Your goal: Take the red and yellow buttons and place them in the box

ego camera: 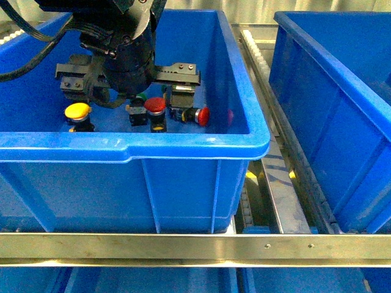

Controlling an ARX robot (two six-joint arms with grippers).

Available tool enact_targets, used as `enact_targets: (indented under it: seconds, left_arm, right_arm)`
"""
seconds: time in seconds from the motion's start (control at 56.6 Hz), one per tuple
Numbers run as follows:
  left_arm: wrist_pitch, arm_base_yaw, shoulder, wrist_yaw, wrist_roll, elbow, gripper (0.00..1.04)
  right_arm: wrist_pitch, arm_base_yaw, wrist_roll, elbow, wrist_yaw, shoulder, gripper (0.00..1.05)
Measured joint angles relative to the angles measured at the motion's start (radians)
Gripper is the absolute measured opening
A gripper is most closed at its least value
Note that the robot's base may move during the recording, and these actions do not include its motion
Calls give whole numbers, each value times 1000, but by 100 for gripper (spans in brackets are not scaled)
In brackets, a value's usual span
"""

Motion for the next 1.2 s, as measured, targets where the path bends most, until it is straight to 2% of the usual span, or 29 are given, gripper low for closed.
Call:
enact_targets:
  seconds: [0.671,1.042,1.201]
  left_arm:
    - [-42,2,190,-2,-50,192,97]
    - [-68,-7,208,-20,-56,232,41]
    - [-65,-7,208,-24,-62,229,34]
  right_arm:
    - [0,0,0,0,0,0,99]
    - [0,0,0,0,0,0,99]
    - [0,0,0,0,0,0,99]
